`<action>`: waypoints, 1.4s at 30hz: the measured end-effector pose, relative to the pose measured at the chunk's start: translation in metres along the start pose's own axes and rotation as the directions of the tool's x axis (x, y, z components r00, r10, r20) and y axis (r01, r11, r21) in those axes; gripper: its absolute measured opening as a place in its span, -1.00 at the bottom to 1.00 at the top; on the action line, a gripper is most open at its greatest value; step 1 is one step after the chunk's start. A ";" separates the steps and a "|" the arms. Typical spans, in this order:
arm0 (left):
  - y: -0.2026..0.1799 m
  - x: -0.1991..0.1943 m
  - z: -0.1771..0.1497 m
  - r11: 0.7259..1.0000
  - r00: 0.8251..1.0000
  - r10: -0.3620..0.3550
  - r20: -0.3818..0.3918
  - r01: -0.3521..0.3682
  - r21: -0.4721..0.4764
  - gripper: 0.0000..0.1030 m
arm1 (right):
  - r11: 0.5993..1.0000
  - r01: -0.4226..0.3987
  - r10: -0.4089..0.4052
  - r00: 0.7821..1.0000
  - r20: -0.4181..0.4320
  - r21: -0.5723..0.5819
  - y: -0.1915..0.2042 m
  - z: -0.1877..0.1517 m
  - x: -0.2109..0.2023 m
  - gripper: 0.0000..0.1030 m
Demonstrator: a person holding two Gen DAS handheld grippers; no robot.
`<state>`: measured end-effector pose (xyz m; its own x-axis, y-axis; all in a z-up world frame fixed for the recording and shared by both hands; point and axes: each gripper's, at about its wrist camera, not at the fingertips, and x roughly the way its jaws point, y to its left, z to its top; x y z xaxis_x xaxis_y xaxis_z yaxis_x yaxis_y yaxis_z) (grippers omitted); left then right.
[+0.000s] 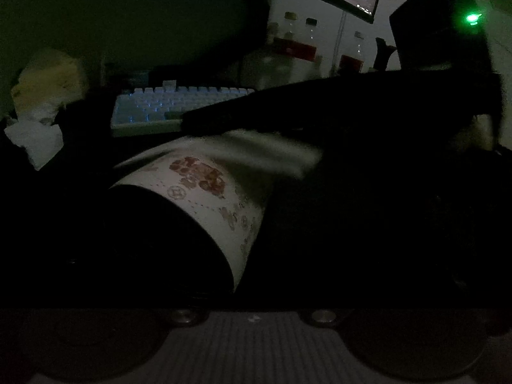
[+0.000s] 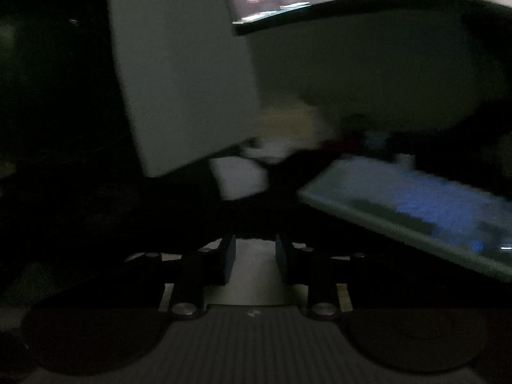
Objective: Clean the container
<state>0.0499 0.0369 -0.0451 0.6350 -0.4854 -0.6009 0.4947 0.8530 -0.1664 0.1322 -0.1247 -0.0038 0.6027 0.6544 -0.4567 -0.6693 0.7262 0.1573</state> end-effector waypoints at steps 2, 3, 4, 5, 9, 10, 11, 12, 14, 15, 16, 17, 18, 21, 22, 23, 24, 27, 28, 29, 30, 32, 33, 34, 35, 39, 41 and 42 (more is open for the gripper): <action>-0.003 0.001 -0.001 1.000 1.000 0.002 -0.001 -0.002 0.006 1.00 | 0.999 0.036 -0.036 0.999 -0.001 0.016 -0.003 0.000 -0.002 -0.39; -0.004 0.001 -0.001 1.000 1.000 0.004 -0.002 -0.004 0.009 1.00 | 0.999 0.033 -0.033 0.999 -0.001 0.021 -0.001 -0.001 -0.004 -0.39; -0.006 0.001 -0.002 1.000 1.000 0.005 -0.003 -0.005 0.013 1.00 | 1.000 0.015 -0.014 1.000 -0.001 0.020 0.002 -0.002 -0.006 -0.39; -0.008 0.002 -0.002 1.000 1.000 0.004 -0.004 -0.004 0.017 1.00 | 0.999 -0.026 0.026 1.000 0.000 0.018 0.007 -0.003 -0.008 -0.39; -0.013 0.002 -0.004 1.000 1.000 -0.008 -0.009 0.008 0.027 1.00 | 0.982 -0.188 0.187 0.982 -0.004 -0.023 0.027 -0.007 -0.016 -0.39; -0.013 0.002 -0.004 1.000 1.000 -0.011 -0.011 0.012 0.026 1.00 | 0.979 -0.200 0.200 0.980 -0.006 -0.026 0.028 -0.007 -0.018 -0.39; -0.014 0.002 -0.005 1.000 1.000 -0.015 -0.013 0.015 0.025 1.00 | 0.979 -0.204 0.204 0.979 -0.006 -0.023 0.026 -0.007 -0.019 -0.39; -0.015 0.002 -0.005 1.000 1.000 -0.017 -0.014 0.017 0.026 1.00 | 0.981 -0.192 0.192 0.981 -0.006 -0.014 0.021 -0.007 -0.019 -0.39; -0.017 0.002 -0.006 0.999 1.000 -0.017 -0.013 0.017 0.029 1.00 | 0.993 -0.117 0.117 0.993 -0.007 0.009 0.009 -0.007 -0.017 -0.39; -0.018 0.002 -0.007 0.999 1.000 -0.017 -0.013 0.017 0.031 1.00 | 0.997 -0.072 0.072 0.997 -0.008 0.019 0.002 -0.006 -0.016 -0.39; -0.019 0.002 -0.007 0.999 1.000 -0.017 -0.014 0.018 0.033 0.99 | 0.999 -0.026 0.026 1.000 -0.009 0.028 -0.004 -0.006 -0.015 -0.39; -0.020 0.003 -0.006 0.999 1.000 -0.018 -0.016 0.019 0.035 1.00 | 0.999 0.019 -0.018 1.000 -0.012 0.034 -0.008 -0.005 -0.014 -0.39; -0.021 0.003 -0.006 0.999 1.000 -0.020 -0.017 0.020 0.037 1.00 | 0.998 0.046 -0.046 0.999 -0.016 0.045 -0.010 -0.005 -0.013 -0.39; -0.023 0.003 -0.006 0.999 1.000 -0.019 -0.020 0.020 0.044 1.00 | 0.999 -0.001 0.002 1.000 -0.028 0.033 0.002 -0.005 -0.018 -0.39; -0.024 0.003 -0.006 0.999 1.000 -0.021 -0.021 0.022 0.046 1.00 | 0.999 -0.036 0.036 0.999 -0.032 0.020 0.009 -0.006 -0.020 -0.39; -0.025 0.003 -0.006 0.999 1.000 -0.021 -0.020 0.022 0.046 1.00 | 0.997 -0.073 0.073 0.997 -0.035 0.007 0.015 -0.007 -0.022 -0.39; -0.025 0.002 -0.006 0.999 1.000 -0.023 -0.019 0.023 0.045 1.00 | 0.994 -0.110 0.109 0.993 -0.037 -0.009 0.021 -0.008 -0.025 -0.39; -0.026 0.002 -0.006 0.998 0.999 -0.038 -0.024 0.039 0.047 1.00 | 0.988 -0.152 0.150 0.988 -0.037 -0.036 0.028 -0.010 -0.030 -0.39; -0.027 0.002 -0.007 0.998 0.999 -0.038 -0.024 0.039 0.049 1.00 | 0.989 -0.145 0.144 0.989 -0.036 -0.027 0.024 -0.011 -0.031 -0.39; -0.028 0.002 -0.007 0.998 0.999 -0.039 -0.025 0.040 0.052 1.00 | 0.993 -0.121 0.120 0.992 -0.033 -0.013 0.018 -0.011 -0.031 -0.39; -0.030 0.002 -0.008 0.998 0.999 -0.037 -0.024 0.039 0.058 1.00 | 0.996 -0.094 0.094 0.995 -0.032 -0.001 0.012 -0.011 -0.031 -0.39; -0.031 0.001 -0.009 0.997 0.999 -0.038 -0.026 0.040 0.065 1.00 | 1.000 -0.017 0.017 0.999 -0.028 0.015 0.001 -0.012 -0.030 -0.39; -0.031 0.001 -0.008 0.997 0.999 -0.042 -0.027 0.044 0.065 1.00 | 1.000 0.014 -0.014 1.000 -0.027 0.024 -0.003 -0.013 -0.029 -0.39; -0.032 0.001 -0.008 0.997 0.999 -0.045 -0.030 0.047 0.065 1.00 | 0.999 0.031 -0.030 0.999 -0.026 0.031 -0.005 -0.013 -0.030 -0.39; -0.032 0.002 -0.008 0.997 0.998 -0.046 -0.031 0.048 0.067 1.00 | 0.999 0.038 -0.037 0.999 -0.026 0.029 -0.003 -0.013 -0.032 -0.39; -0.035 0.004 -0.007 0.996 0.998 -0.049 -0.033 0.052 0.078 1.00 | 0.998 -0.064 0.064 0.998 -0.018 -0.011 0.014 -0.019 -0.045 -0.39; -0.034 0.003 -0.007 0.996 0.998 -0.055 -0.031 0.057 0.073 1.00 | 0.992 -0.125 0.125 0.992 -0.006 -0.028 0.021 -0.023 -0.052 -0.39; -0.033 0.002 -0.007 0.996 0.998 -0.059 -0.030 0.061 0.072 1.00 | 0.988 -0.151 0.151 0.989 0.001 -0.034 0.022 -0.025 -0.054 -0.39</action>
<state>0.0308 0.0085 -0.0465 0.5868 -0.5290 -0.6130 0.5739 0.8058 -0.1459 0.0745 -0.1497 0.0027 0.4951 0.7566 -0.4271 -0.7667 0.6117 0.1949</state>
